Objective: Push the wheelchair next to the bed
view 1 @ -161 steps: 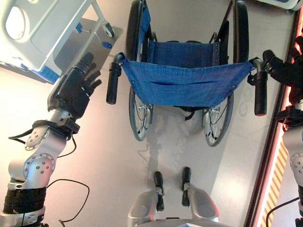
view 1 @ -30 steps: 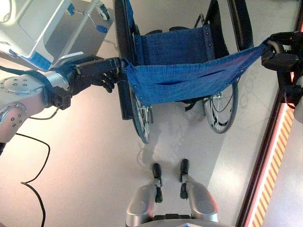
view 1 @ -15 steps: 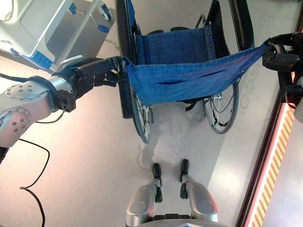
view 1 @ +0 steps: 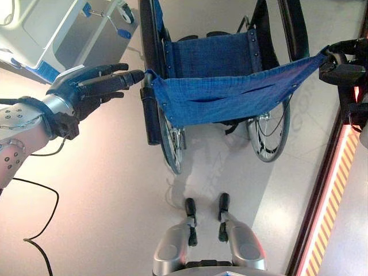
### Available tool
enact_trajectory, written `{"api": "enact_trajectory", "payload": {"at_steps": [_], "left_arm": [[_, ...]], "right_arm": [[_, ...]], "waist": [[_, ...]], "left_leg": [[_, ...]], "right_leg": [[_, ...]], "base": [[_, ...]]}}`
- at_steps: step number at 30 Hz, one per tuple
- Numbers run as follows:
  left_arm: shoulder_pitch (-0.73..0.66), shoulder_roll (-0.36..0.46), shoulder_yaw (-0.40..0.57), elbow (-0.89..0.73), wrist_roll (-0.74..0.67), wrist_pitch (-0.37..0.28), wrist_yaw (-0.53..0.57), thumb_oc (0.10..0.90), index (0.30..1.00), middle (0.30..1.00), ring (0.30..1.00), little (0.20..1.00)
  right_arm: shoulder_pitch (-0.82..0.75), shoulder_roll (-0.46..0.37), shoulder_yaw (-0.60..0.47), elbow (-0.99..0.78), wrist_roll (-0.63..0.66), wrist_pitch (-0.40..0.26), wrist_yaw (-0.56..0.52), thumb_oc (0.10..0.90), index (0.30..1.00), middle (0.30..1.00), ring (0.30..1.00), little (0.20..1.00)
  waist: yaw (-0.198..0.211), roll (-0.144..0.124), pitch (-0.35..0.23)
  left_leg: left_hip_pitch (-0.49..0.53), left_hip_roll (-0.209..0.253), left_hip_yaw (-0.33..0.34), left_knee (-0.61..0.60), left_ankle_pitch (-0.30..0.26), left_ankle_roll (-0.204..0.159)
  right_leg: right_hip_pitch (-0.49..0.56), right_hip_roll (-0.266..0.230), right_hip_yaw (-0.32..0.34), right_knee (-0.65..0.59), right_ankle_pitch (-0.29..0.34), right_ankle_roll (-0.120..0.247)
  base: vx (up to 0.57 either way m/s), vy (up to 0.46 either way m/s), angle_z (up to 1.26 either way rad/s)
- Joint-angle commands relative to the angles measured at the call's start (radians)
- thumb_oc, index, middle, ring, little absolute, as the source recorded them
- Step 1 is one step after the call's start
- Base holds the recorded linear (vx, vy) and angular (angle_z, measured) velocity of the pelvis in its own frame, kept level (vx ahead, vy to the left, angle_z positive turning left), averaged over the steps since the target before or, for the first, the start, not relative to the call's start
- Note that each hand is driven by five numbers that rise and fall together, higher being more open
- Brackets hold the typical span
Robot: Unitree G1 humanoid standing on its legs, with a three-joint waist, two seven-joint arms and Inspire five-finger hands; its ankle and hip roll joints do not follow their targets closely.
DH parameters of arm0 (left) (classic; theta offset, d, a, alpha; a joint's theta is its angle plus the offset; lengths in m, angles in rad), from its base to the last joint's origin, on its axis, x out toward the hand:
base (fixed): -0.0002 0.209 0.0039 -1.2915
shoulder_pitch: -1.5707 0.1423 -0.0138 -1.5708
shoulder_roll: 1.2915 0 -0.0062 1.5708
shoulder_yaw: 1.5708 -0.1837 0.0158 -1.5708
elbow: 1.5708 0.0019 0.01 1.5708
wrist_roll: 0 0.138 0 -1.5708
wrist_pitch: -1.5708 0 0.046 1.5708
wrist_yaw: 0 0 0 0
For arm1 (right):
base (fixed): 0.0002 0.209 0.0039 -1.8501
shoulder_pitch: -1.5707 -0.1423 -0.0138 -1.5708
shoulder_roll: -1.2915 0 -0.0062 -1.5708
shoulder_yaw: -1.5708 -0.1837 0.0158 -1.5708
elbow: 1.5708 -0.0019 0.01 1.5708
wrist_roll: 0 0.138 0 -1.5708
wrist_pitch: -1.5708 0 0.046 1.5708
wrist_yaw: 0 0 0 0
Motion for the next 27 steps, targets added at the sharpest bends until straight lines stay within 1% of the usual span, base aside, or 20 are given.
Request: {"api": "enact_trajectory", "payload": {"at_steps": [1,4,5,6,7,9,12,15,17,19,23,26,27], "left_arm": [[0.020,0.037,0.113,0.025,0.057,-0.101,-0.037,0.800,0.900,0.900,0.900,0.900],[0.027,0.048,0.119,0.022,0.049,-0.076,-0.059,0.800,0.900,0.900,0.900,0.900],[0.037,0.050,0.121,0.028,0.012,-0.065,-0.080,0.800,0.900,0.900,0.900,0.900],[0.039,0.050,0.122,0.030,0.004,-0.062,-0.083,0.800,0.900,0.900,0.900,0.900],[0.056,0.043,0.126,0.020,-0.043,-0.050,-0.089,0.800,0.900,0.900,0.900,0.900],[0.068,0.038,0.125,0.006,-0.099,-0.033,-0.080,0.800,0.900,0.900,0.900,0.900],[0.091,0.027,0.111,-0.040,-0.195,0.009,-0.058,0.800,0.900,0.900,0.900,0.900],[0.103,0.011,0.098,-0.060,-0.266,0.021,-0.037,0.800,0.900,0.900,0.900,0.900],[0.108,-0.001,0.089,-0.075,-0.302,0.013,-0.018,0.800,0.900,0.900,0.900,0.900],[0.123,-0.016,0.090,-0.098,-0.323,-0.027,0.012,0.800,0.900,0.900,0.900,0.900],[0.138,-0.039,0.110,-0.134,-0.363,-0.070,0.091,0.800,0.900,0.900,0.900,0.900],[0.147,-0.060,0.132,-0.147,-0.367,-0.106,0.107,0.800,0.900,0.900,0.900,0.900],[0.147,-0.070,0.141,-0.157,-0.377,-0.102,0.115,0.800,0.900,0.900,0.900,0.900]], "right_arm": [[0.007,0.023,-0.067,-0.112,0.127,-0.074,0.038,0.400,0.300,0.300,0.300,0.300],[0.002,0.016,-0.066,-0.120,0.135,-0.074,0.030,0.400,0.300,0.300,0.300,0.300],[-0.001,0.010,-0.065,-0.122,0.139,-0.078,0.028,0.400,0.300,0.300,0.300,0.300],[-0.002,0.010,-0.064,-0.123,0.140,-0.078,0.028,0.400,0.300,0.300,0.300,0.300],[0.004,0.015,-0.065,-0.125,0.135,-0.086,0.028,0.400,0.300,0.300,0.300,0.300],[0.009,0.018,-0.064,-0.130,0.133,-0.090,0.028,0.400,0.300,0.300,0.300,0.300],[0.022,0.025,-0.057,-0.147,0.131,-0.097,0.019,0.400,0.300,0.300,0.300,0.300],[0.026,0.028,-0.051,-0.160,0.133,-0.101,0.004,0.400,0.300,0.300,0.300,0.300],[0.028,0.033,-0.044,-0.163,0.133,-0.107,-0.003,0.400,0.300,0.300,0.300,0.300],[0.035,0.039,-0.039,-0.172,0.133,-0.113,-0.011,0.400,0.300,0.300,0.300,0.300],[0.043,0.048,-0.039,-0.186,0.135,-0.114,-0.021,0.400,0.300,0.300,0.300,0.300],[0.048,0.058,-0.044,-0.191,0.127,-0.112,-0.017,0.400,0.300,0.300,0.300,0.300],[0.049,0.064,-0.046,-0.194,0.122,-0.109,-0.018,0.400,0.300,0.300,0.300,0.300]], "waist": [[0.002,-0.003,-0.109],[0.006,-0.002,-0.102],[0.008,0.000,-0.096],[0.007,0.000,-0.096],[0.009,0.002,-0.092],[0.008,0.004,-0.090],[0.009,0.004,-0.089],[0.010,0.003,-0.090],[0.009,0.003,-0.092],[0.010,0.003,-0.094],[0.011,0.004,-0.102],[0.011,0.005,-0.105],[0.011,0.006,-0.107]], "left_leg": [[-0.026,0.020,0.009,0.000,0.032,-0.082],[-0.031,0.021,0.008,0.008,0.031,-0.083],[-0.035,0.021,0.007,0.011,0.030,-0.083],[-0.035,0.021,0.007,0.012,0.030,-0.083],[-0.036,0.022,0.007,0.012,0.030,-0.084],[-0.037,0.022,0.008,0.012,0.031,-0.084],[-0.034,0.021,0.007,0.011,0.031,-0.082],[-0.033,0.021,0.006,0.011,0.031,-0.081],[-0.031,0.022,0.007,0.012,0.029,-0.081],[-0.027,0.022,0.007,0.014,0.028,-0.081],[-0.023,0.020,0.007,0.015,0.024,-0.080],[-0.020,0.020,0.008,0.014,0.023,-0.081],[-0.020,0.019,0.009,0.015,0.022,-0.082]], "right_leg": [[0.037,-0.063,0.002,-0.001,-0.006,0.069],[0.037,-0.066,-0.003,0.003,-0.008,0.067],[0.035,-0.067,-0.005,0.005,-0.008,0.067],[0.034,-0.067,-0.005,0.005,-0.008,0.067],[0.033,-0.068,-0.006,0.006,-0.008,0.068],[0.033,-0.067,-0.005,0.007,-0.008,0.068],[0.033,-0.068,-0.007,0.010,-0.007,0.069],[0.032,-0.067,-0.008,0.011,-0.007,0.070],[0.033,-0.067,-0.009,0.013,-0.007,0.070],[0.034,-0.066,-0.009,0.015,-0.008,0.070],[0.037,-0.067,-0.012,0.017,-0.010,0.069],[0.039,-0.067,-0.012,0.016,-0.012,0.068],[0.039,-0.067,-0.011,0.017,-0.013,0.066]], "base": [[-0.01,-0.020,0.03],[-0.02,-0.013,0.06],[-0.03,-0.005,0.09],[-0.04,-0.008,0.08],[-0.02,-0.006,0.04],[0.00,0.000,0.00],[0.00,0.000,0.00],[0.00,-0.023,0.02],[0.01,-0.026,0.04],[0.01,-0.012,0.02],[0.00,0.000,0.00],[0.00,0.000,0.00],[0.00,0.000,0.00]]}}
